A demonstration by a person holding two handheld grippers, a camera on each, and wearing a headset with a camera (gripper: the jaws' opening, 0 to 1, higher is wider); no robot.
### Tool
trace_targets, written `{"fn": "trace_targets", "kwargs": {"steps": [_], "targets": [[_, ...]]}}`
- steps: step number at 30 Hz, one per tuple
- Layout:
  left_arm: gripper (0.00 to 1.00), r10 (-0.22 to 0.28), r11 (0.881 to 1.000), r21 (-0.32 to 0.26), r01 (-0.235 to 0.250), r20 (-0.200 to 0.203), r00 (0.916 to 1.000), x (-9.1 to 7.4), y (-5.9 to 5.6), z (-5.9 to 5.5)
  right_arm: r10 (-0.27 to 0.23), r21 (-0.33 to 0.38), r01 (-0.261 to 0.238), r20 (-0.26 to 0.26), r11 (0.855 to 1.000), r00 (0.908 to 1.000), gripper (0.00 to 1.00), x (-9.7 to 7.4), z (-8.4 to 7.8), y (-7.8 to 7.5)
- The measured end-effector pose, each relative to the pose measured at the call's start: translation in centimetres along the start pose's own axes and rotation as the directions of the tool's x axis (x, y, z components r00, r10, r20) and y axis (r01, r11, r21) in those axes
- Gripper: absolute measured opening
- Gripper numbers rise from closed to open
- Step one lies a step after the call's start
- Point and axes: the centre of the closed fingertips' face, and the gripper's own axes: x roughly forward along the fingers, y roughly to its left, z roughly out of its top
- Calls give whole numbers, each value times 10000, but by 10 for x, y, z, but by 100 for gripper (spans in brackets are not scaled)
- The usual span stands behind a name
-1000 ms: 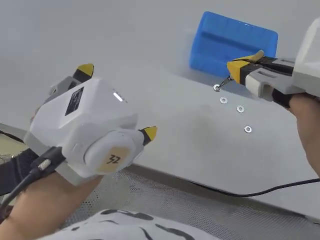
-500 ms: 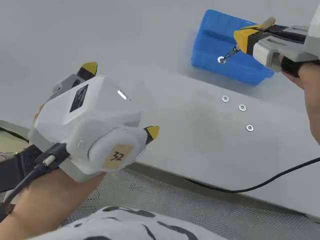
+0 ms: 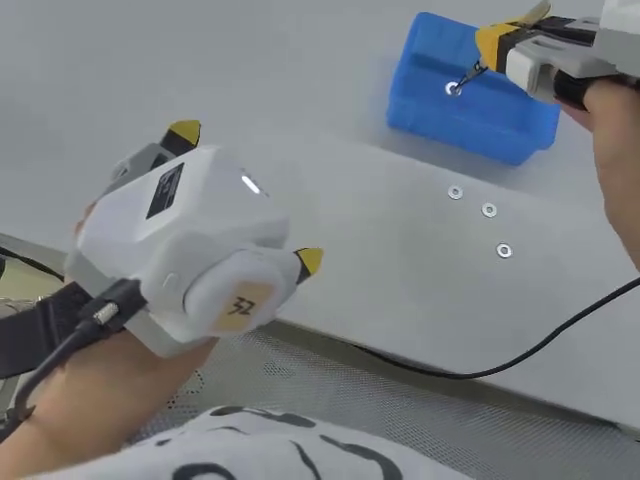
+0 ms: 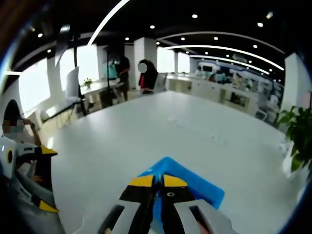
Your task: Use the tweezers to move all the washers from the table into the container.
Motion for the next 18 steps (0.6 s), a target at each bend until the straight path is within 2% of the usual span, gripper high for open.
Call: {"fn": "trace_targets", "kwargs": {"steps": [4,8,12,16,17,18], "targets": [[89,-15,10000,-24,15,6,10000,0,0,0,22,144,-19,-238,9999,9997,1,15,-11,-8],[89,-1,10000,-44,1,1,10000,0,0,0,40,69,-36,-579,10000,9983,1,23,-17,-7],[89,-3,10000,-23,3,-21,10000,1,0,-1,113,22,-111,-993,9999,9950,1,35,-33,-13],[89,7,10000,-7,-7,-55,10000,1,0,-1,266,61,-260,-1265,9996,9916,1,43,-43,-7],[89,20,10000,-10,-20,-36,10000,1,0,-1,276,-15,-279,-963,9996,9950,1,44,-37,-6],[89,10,10000,-27,-11,-40,10000,1,0,-1,294,29,-292,-1232,9996,9920,1,45,-40,-6]]}}
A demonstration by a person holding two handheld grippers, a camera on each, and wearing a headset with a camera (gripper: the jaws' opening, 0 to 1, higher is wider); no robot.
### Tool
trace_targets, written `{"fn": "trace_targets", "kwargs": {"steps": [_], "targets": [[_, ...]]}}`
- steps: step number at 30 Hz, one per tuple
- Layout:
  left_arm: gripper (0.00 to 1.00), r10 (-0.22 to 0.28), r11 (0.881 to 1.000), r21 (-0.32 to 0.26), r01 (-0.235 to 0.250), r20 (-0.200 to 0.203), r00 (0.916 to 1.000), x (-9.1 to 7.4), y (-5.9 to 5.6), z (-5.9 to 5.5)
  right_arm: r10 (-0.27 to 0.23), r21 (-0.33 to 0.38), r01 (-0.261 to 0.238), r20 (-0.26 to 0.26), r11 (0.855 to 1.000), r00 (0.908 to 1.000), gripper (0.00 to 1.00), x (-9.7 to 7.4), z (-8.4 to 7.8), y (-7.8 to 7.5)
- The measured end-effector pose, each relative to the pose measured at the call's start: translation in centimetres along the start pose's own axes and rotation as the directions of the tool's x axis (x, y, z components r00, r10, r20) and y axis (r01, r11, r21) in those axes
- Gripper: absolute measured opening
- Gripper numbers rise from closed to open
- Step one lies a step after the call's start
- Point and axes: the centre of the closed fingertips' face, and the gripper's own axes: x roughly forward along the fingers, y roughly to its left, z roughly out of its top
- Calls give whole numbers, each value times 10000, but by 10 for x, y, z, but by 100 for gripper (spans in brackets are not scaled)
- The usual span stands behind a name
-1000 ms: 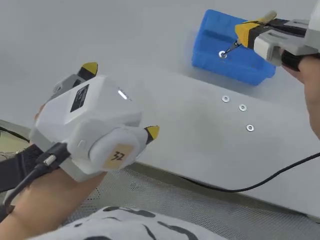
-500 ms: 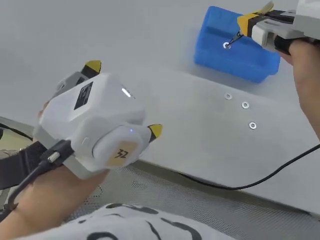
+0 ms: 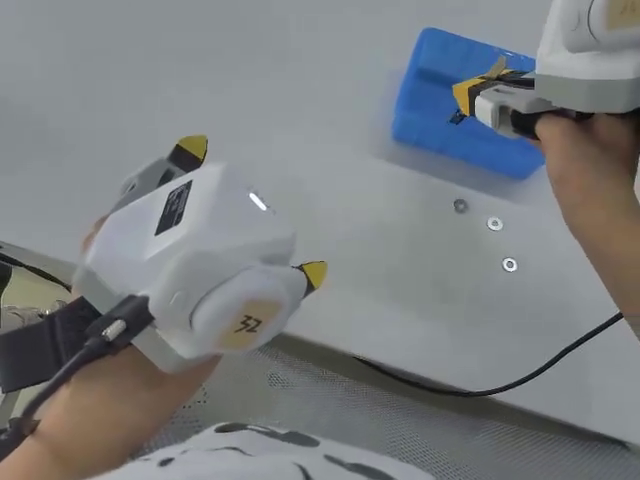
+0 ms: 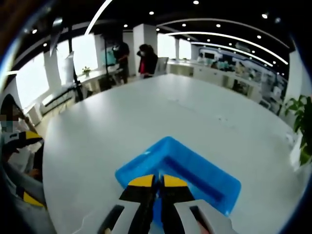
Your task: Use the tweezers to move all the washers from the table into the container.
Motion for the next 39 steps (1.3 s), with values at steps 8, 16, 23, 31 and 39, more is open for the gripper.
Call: {"fn": "trace_targets", "kwargs": {"steps": [8,16,23,31,39], "targets": [[89,3,10000,23,-3,-14,10000,1,-1,0,-19,25,19,266,10000,9996,1,0,3,0],[89,-5,10000,45,5,21,10000,0,-1,1,-32,366,12,528,9993,9986,1,-3,1,-3],[89,22,10000,54,-23,52,10000,0,-1,1,43,429,-67,559,9991,9984,3,-6,2,2],[89,61,10000,12,-61,97,9999,-1,0,2,-9,713,-65,1024,9974,9947,3,-32,17,1],[89,72,10000,6,-72,101,9999,-1,1,2,-29,939,-82,1173,9955,9931,3,-57,19,-2]]}}
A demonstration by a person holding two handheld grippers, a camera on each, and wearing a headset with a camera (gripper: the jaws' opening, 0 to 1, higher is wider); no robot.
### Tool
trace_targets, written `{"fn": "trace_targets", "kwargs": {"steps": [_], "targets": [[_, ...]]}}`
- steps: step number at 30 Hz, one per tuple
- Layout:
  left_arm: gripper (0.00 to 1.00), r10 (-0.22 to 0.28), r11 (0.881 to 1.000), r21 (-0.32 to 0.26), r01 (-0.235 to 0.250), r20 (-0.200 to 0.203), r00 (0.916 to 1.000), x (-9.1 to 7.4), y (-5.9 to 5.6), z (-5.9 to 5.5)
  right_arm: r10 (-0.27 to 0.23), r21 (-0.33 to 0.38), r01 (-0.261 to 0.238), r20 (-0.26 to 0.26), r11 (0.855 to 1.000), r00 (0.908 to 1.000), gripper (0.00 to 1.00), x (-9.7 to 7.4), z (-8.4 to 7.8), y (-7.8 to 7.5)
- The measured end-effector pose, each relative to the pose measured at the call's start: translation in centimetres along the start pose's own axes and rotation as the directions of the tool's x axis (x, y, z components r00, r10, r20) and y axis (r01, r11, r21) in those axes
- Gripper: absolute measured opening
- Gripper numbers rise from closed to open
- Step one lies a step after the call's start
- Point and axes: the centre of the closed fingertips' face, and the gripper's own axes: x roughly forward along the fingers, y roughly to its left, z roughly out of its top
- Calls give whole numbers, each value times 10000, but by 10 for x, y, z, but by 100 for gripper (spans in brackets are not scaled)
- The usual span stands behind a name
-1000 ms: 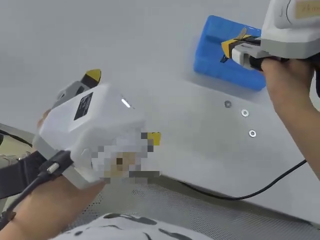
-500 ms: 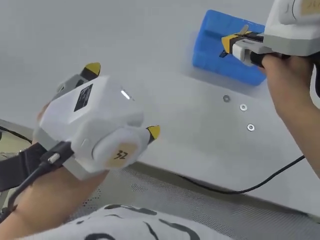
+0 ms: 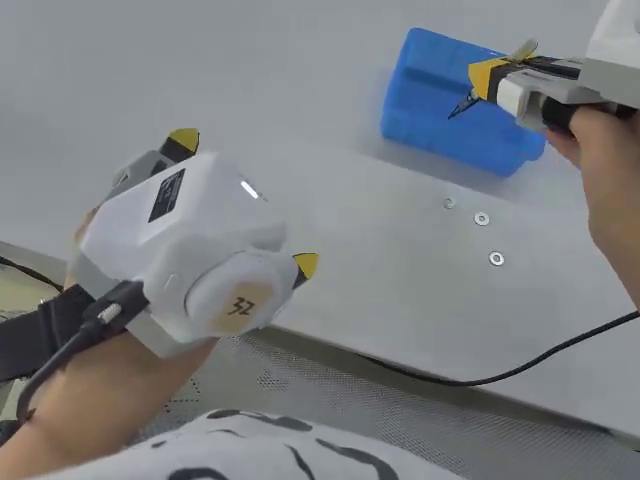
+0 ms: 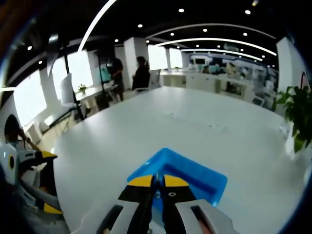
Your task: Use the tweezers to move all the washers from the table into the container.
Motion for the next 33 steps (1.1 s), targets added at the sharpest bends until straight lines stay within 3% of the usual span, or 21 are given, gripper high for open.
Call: {"fn": "trace_targets", "kwargs": {"steps": [6,12,21,33], "targets": [[89,-24,10000,31,24,-33,10000,0,0,-1,33,120,-36,180,9999,9998,3,-13,0,5],[89,-14,10000,42,15,-47,10000,0,0,-1,251,-463,-244,150,9986,9996,3,-23,-7,18],[90,38,10000,28,-38,-68,10000,0,1,-2,281,-403,-295,-344,9988,9990,3,-32,-36,28],[90,14,10000,79,-13,-129,9999,1,-1,-3,337,-257,-361,-893,9990,9954,3,-25,-70,28]]}}
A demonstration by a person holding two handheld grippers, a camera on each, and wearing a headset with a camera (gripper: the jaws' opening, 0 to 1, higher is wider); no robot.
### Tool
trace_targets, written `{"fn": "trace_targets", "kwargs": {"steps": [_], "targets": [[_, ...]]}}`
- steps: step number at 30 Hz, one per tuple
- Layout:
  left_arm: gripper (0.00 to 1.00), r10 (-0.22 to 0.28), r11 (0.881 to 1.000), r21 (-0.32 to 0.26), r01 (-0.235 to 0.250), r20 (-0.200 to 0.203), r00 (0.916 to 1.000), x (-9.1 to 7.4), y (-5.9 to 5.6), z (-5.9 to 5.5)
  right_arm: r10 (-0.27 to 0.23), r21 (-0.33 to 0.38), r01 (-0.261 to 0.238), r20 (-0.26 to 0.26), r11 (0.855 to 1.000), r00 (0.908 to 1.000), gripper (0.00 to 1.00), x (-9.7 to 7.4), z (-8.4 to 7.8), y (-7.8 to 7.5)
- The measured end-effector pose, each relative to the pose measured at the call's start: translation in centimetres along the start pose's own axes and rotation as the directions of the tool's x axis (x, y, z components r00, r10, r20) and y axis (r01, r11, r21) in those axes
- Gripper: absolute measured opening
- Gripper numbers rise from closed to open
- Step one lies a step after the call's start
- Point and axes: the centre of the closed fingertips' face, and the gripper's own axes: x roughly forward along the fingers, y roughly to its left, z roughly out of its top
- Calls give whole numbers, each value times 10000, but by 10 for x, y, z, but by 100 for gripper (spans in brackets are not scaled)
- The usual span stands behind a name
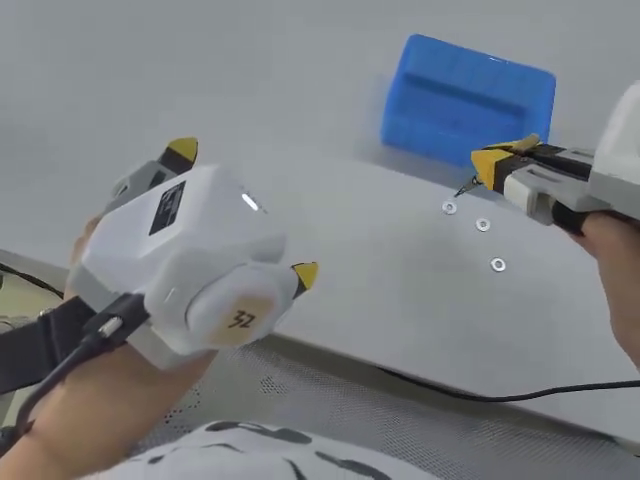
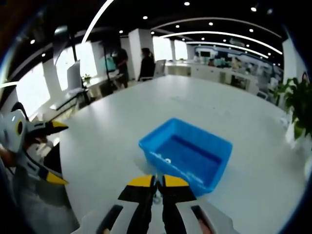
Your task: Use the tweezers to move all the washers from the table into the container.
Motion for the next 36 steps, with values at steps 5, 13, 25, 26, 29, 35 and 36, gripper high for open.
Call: {"fn": "trace_targets", "kwargs": {"steps": [5,13,25,26,29,35,36], "targets": [[90,22,10000,2,-22,-29,10000,0,0,-1,-62,15,62,-120,10000,9999,3,2,-3,-2],[90,14,10000,-6,-14,-71,10000,0,1,-1,-62,-26,61,-348,10000,9994,3,9,-12,-2],[90,-28,10000,90,29,-114,9999,1,0,-2,-340,-188,349,457,9992,9984,2,14,-7,-4],[90,-30,10000,86,31,-107,9999,1,0,-2,-280,-2,281,487,9996,9984,2,15,-6,-5],[90,-38,9999,102,40,-121,9999,1,0,-2,-267,-7,267,544,9996,9982,2,16,-5,-5],[90,-61,9999,159,63,-144,9999,2,0,-2,-242,-370,260,474,9990,9986,2,16,-4,-3],[90,-57,9999,154,59,-141,9999,2,0,-2,-271,-413,289,435,9987,9987,2,16,-4,-3]]}}
